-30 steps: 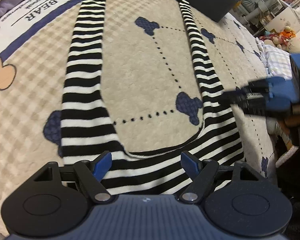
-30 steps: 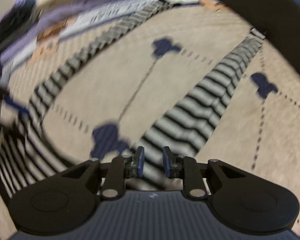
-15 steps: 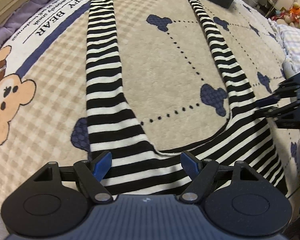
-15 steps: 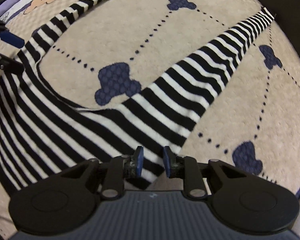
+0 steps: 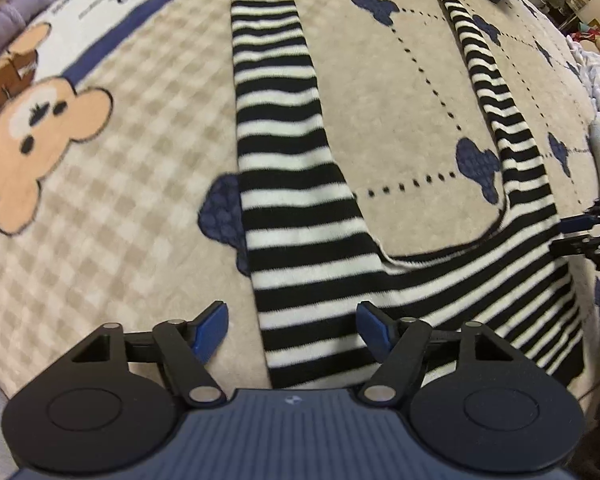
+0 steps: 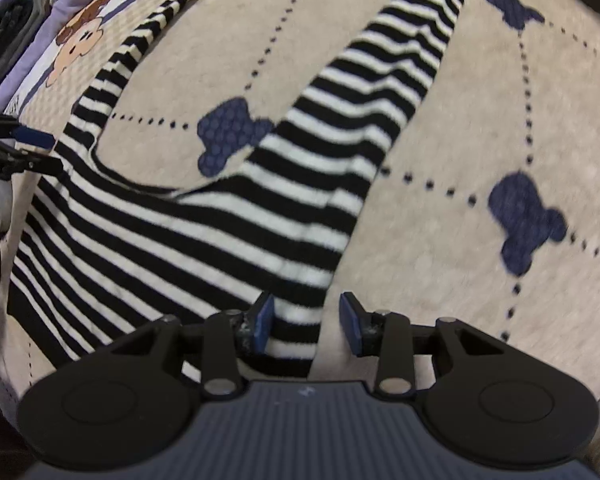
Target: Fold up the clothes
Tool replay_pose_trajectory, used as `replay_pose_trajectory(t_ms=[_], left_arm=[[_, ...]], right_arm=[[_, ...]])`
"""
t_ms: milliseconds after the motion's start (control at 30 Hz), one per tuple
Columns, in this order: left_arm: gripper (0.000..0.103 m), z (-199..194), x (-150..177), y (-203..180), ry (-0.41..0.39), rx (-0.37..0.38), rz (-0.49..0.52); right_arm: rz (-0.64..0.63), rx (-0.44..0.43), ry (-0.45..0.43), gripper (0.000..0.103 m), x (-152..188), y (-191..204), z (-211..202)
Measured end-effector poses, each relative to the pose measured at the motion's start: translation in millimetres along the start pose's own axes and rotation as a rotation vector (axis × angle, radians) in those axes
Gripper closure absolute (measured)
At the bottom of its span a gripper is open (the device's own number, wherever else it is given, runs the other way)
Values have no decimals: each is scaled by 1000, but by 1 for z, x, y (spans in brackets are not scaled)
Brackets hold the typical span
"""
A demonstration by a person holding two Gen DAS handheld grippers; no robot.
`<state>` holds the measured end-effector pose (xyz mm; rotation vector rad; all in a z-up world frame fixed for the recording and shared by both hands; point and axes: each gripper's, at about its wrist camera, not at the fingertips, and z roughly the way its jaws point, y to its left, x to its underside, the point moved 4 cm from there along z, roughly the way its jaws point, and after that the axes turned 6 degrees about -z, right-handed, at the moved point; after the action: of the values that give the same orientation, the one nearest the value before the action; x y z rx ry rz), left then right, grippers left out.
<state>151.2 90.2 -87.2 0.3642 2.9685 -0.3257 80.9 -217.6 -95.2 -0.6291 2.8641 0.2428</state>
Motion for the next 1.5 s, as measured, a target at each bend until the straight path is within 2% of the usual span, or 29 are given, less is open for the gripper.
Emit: replay_pose_trajectory(t_ms=[67,200,367,500,633,667,700,733,767,800,833,900,933,967,1000,1033,1100,1200,1267,1300,1333,1367,1400,1433,1500], left_arm=[[34,-1,7,-1,15,5,4],[34,2,35,-9,59,13,28],[34,1,69,-15,84,31,58],[34,1,108,-12,191,63,7],[35,1,142,-9,261,71,-28],[38,1,148,-10,268,70,-32],[52,1,153,-9,267,65,-41],[70,1,157,-8,263,58,-51],[80,1,161,-6,260,52,-61],[99,1,166,-5,257,45,-71],[102,0,167,-3,258,53,-91],[102,-3,168,1,260,70,-125],[102,-9,167,0,245,49,-100],[102,-13,167,-1,236,36,-84],[102,-17,166,-2,229,26,-70],[102,-21,165,-2,231,15,-68],[102,-27,165,0,239,-8,-68],[102,-22,169,2,264,-62,-54],[99,-14,173,1,273,-124,-14],[92,-7,176,-1,285,-155,26],[86,-6,177,-4,280,-165,54],[80,-7,179,-7,271,-171,81],[68,-7,180,-10,263,-178,107],[66,-10,180,-13,240,-190,139],[66,-19,180,-21,187,-218,205]], right_arm=[[-9,-5,-15,62,4,1,0],[59,-41,14,62,17,-1,-7],[75,-64,50,62,61,14,-12],[86,-69,60,62,91,24,-14],[111,-90,50,62,118,35,-19],[120,-95,46,62,125,37,-20],[124,-97,45,62,130,39,-22],[125,-102,48,62,134,42,-22],[125,-106,48,62,137,43,-22],[123,-106,46,62,138,45,-22],[120,-105,42,60,139,47,-22],[124,-99,24,59,142,50,-19],[128,-95,19,60,143,51,-18],[127,-87,10,66,144,51,-17],[118,-87,9,90,144,52,-19],[117,-97,11,99,143,51,-21],[113,-111,12,99,142,50,-26],[71,-60,18,99,140,51,-31],[38,-31,31,99,140,54,-28],[6,-12,38,97,140,57,-25],[-12,0,42,90,141,59,-24],[-53,30,44,89,141,64,-23],[-97,58,39,84,141,70,-22],[-141,78,29,76,142,75,-23],[-323,172,-30,71,144,94,-30]])
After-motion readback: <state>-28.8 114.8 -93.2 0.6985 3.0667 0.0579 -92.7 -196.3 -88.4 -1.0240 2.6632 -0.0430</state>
